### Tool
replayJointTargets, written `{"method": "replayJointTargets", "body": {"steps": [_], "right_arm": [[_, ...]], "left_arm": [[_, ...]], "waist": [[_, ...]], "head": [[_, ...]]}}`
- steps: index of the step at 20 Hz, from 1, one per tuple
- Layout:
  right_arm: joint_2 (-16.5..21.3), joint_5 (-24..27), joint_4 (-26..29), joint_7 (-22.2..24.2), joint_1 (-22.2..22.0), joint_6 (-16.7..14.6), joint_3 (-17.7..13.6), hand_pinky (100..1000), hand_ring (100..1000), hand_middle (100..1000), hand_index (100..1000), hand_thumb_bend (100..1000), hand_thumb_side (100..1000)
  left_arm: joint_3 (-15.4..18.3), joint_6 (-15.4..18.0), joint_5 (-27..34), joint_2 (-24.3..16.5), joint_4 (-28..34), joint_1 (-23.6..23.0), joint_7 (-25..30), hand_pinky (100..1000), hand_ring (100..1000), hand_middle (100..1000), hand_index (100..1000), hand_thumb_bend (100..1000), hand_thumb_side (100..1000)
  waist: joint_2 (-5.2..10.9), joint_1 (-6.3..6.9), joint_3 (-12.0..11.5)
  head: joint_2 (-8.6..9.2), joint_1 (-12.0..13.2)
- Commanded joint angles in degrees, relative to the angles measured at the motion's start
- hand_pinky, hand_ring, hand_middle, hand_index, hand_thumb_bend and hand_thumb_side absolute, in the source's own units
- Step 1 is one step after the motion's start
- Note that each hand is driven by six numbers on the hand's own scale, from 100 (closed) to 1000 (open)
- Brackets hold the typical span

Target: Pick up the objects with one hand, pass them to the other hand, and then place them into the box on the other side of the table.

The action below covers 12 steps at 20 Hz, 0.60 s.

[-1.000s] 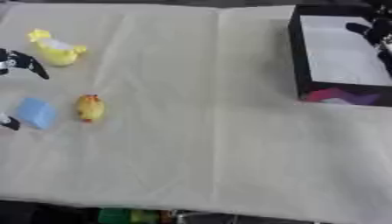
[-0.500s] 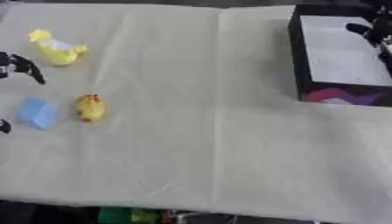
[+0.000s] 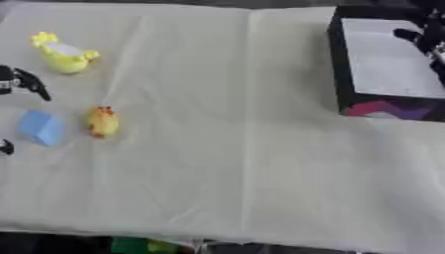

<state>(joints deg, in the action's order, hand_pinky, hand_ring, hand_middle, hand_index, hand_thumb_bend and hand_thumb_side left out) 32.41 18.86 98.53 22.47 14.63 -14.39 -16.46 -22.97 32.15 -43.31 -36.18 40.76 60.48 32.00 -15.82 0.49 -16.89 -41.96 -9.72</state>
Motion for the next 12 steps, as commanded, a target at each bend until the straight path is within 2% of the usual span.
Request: {"method": "replayJointTargets", "body": {"steps": [1, 7, 12], "right_arm": [[0.9, -0.3, 0.5, 0.0, 0.4, -0.2, -0.2, 928, 1000, 1000, 1000, 100, 558], [0.7, -0.4, 0.4, 0.3, 0.3, -0.2, -0.3, 929, 1000, 1000, 1000, 100, 558], [0.6, -0.6, 0.1, 0.4, 0.2, -0.2, -0.4, 929, 1000, 1000, 1000, 100, 558]], "left_arm": [[1.0, 19.8, -1.3, -0.7, -0.3, 1.4, 19.1, 877, 843, 787, 822, 810, 100], [1.3, 19.8, -3.0, 0.2, -1.0, 1.3, 17.5, 872, 835, 766, 817, 785, 100], [1.5, 19.8, -4.2, 0.3, -1.8, 1.2, 17.3, 860, 810, 729, 773, 722, 100]], "waist": [[0.91, 0.01, 0.0], [0.89, -0.03, 0.0], [0.83, -0.02, 0.1]], "head": [[0.65, 0.2], [0.57, 0.2], [0.62, 0.3]]}}
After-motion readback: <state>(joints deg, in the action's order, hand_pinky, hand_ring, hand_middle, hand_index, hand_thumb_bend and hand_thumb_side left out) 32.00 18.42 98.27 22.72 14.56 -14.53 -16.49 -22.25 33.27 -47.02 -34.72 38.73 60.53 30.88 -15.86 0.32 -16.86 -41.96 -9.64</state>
